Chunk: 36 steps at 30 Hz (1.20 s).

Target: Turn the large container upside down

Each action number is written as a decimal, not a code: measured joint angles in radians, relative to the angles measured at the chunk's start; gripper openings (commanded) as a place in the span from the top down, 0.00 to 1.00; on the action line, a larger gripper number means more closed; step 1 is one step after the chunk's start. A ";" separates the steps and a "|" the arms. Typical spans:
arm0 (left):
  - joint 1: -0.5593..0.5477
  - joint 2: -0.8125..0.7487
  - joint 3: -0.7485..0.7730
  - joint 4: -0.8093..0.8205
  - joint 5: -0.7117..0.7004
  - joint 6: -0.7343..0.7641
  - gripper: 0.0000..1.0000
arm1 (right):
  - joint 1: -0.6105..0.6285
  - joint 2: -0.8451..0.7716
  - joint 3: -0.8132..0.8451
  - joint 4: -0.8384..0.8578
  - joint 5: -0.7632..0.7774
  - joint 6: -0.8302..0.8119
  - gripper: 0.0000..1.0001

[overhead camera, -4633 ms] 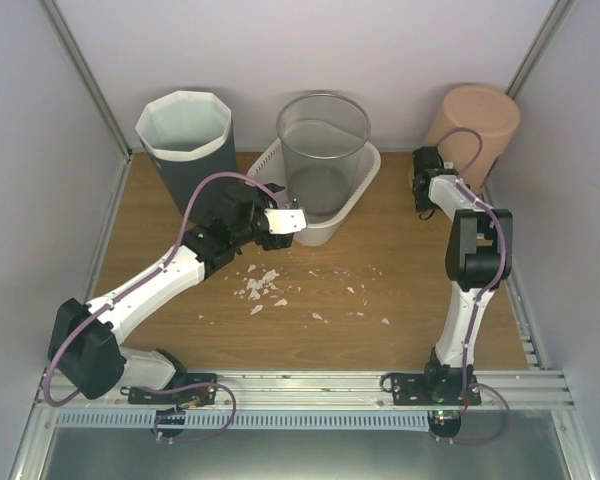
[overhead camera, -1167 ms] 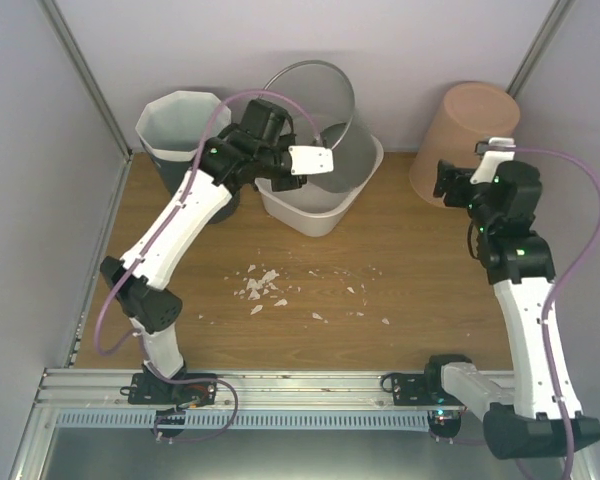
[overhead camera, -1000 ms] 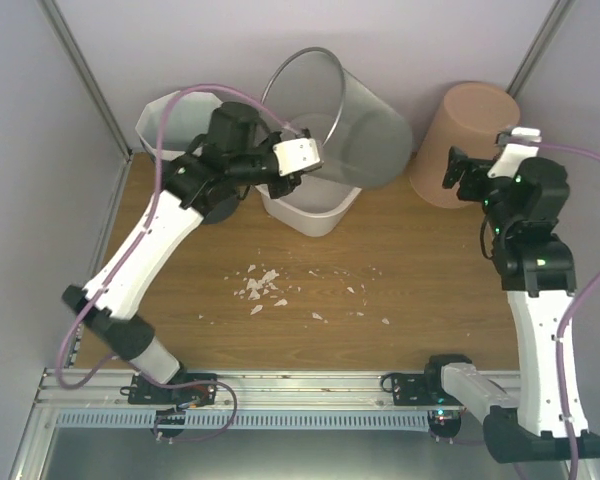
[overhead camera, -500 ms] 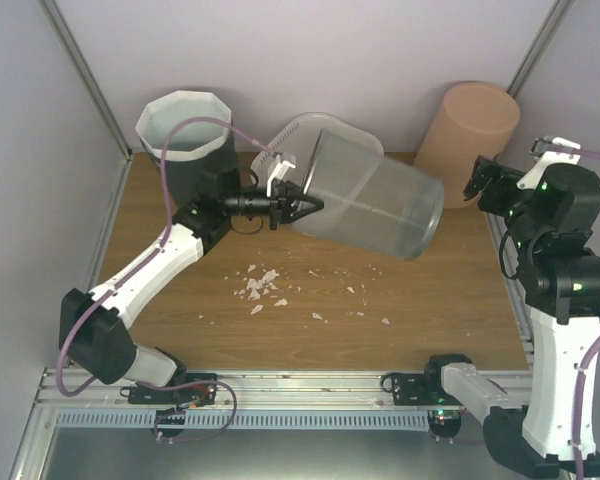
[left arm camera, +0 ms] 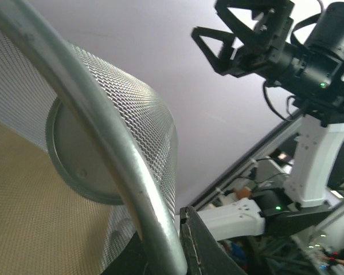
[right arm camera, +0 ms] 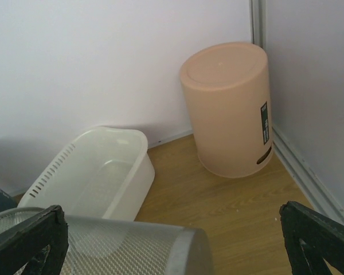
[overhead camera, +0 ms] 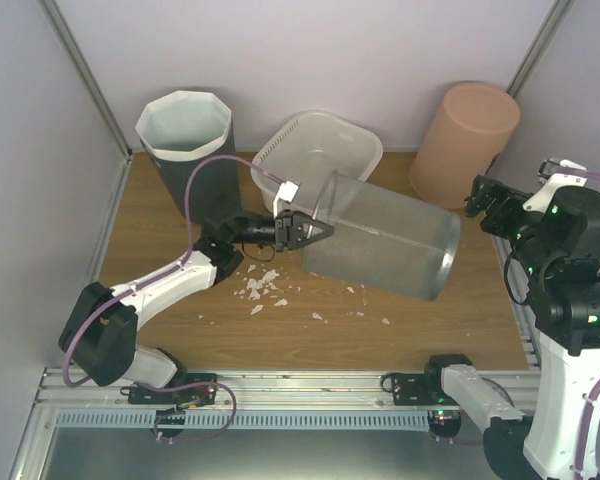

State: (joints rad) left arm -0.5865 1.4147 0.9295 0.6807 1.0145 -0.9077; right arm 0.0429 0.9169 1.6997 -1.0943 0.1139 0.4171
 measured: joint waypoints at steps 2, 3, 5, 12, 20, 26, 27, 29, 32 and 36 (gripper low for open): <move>-0.034 0.006 -0.036 0.095 -0.020 -0.062 1.00 | 0.000 -0.001 0.000 -0.010 0.000 0.009 0.00; -0.054 0.016 -0.055 0.140 -0.031 -0.089 1.00 | 0.000 -0.001 0.000 -0.014 0.000 0.014 0.00; -0.089 0.049 -0.072 0.192 -0.042 -0.124 1.00 | 0.000 -0.002 0.000 -0.014 0.002 0.025 0.00; -0.196 0.256 -0.019 0.331 -0.082 -0.297 1.00 | 0.000 -0.023 -0.028 -0.037 0.030 0.083 0.00; -0.238 0.495 0.118 0.681 -0.167 -0.615 1.00 | 0.000 -0.013 -0.013 -0.091 0.063 0.138 0.00; -0.246 0.671 0.268 0.778 -0.266 -0.838 1.00 | 0.000 0.020 0.016 -0.117 0.077 0.142 0.00; -0.247 0.689 0.280 0.781 -0.285 -0.859 1.00 | 0.000 0.027 0.018 -0.119 0.077 0.142 0.00; -0.254 0.729 0.309 0.783 -0.328 -0.896 1.00 | 0.000 0.046 0.018 -0.119 0.076 0.142 0.00; -0.272 0.782 0.352 0.785 -0.379 -0.932 1.00 | 0.000 0.063 0.018 -0.120 0.075 0.142 0.00; -0.309 0.863 0.451 0.786 -0.440 -0.967 1.00 | 0.000 0.084 0.017 -0.119 0.069 0.142 0.00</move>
State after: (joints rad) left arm -0.8959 2.2776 1.3800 1.4666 0.5743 -1.8748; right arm 0.0429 1.0008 1.7164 -1.2137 0.1829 0.5587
